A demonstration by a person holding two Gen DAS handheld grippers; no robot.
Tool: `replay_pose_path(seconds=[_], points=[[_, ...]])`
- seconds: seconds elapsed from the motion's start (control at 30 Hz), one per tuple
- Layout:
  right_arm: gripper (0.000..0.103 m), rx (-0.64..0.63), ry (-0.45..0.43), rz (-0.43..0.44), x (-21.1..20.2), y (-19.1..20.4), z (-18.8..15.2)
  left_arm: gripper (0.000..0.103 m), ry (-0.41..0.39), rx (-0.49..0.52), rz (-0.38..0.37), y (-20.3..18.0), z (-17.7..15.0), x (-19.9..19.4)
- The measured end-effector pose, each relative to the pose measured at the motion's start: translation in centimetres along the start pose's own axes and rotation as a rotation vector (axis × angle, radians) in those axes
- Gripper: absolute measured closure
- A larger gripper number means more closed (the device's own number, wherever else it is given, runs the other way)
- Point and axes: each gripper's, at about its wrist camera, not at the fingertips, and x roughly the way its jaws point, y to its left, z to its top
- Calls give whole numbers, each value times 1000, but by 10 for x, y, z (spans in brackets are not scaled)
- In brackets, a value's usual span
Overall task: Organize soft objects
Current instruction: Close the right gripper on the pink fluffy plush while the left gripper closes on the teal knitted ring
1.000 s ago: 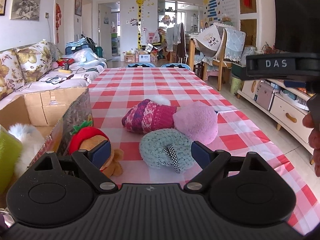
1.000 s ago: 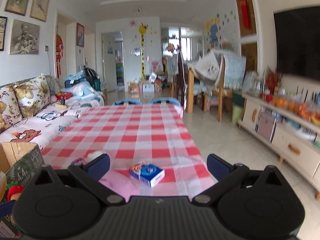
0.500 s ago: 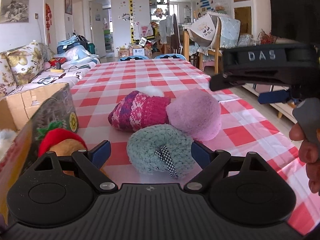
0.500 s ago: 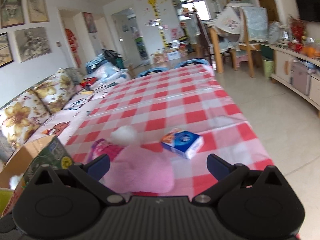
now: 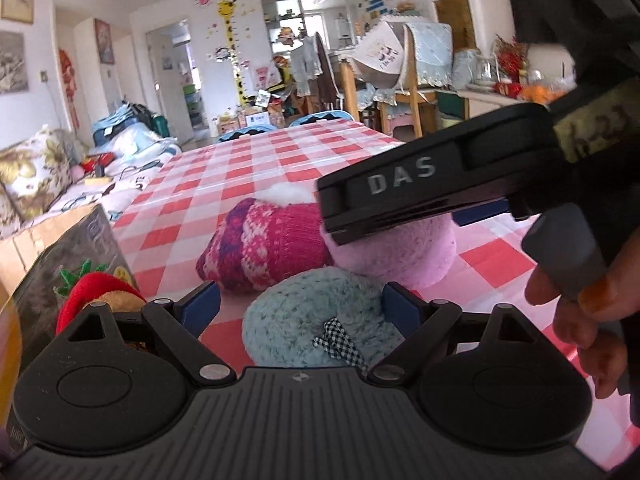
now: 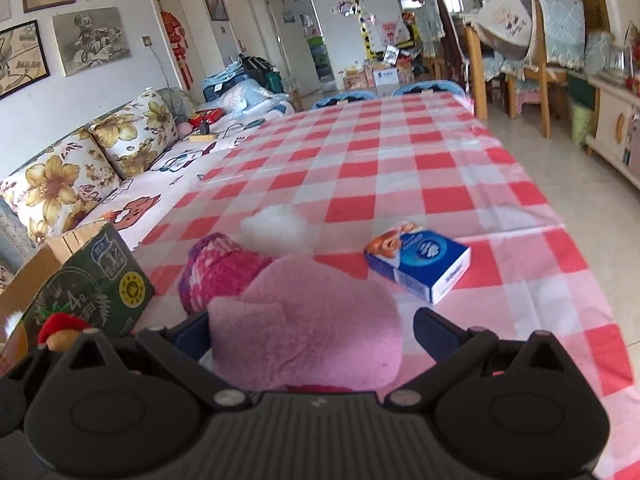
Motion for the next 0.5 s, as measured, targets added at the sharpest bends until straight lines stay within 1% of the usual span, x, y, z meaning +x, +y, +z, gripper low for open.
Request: replay_pose_path(seconds=[0.1, 0.2, 0.3, 0.4, 0.43, 0.47, 0.5], points=[[9, -1, 20, 2, 5, -1, -1, 0, 4, 22, 1, -2, 1, 3], [15, 22, 16, 13, 6, -4, 1, 0, 16, 55, 5, -6, 3, 10], [19, 38, 22, 25, 4, -5, 2, 0, 24, 77, -7, -5, 4, 15], [23, 57, 28, 33, 0, -7, 2, 0, 42, 101, -1, -7, 3, 18], [24, 64, 30, 35, -1, -8, 3, 4, 45, 115, -2, -9, 2, 19], [25, 74, 33, 36, -3, -8, 3, 12, 46, 126, -7, -10, 2, 19], [25, 81, 37, 37, -3, -9, 4, 13, 47, 133, -14, -11, 0, 16]])
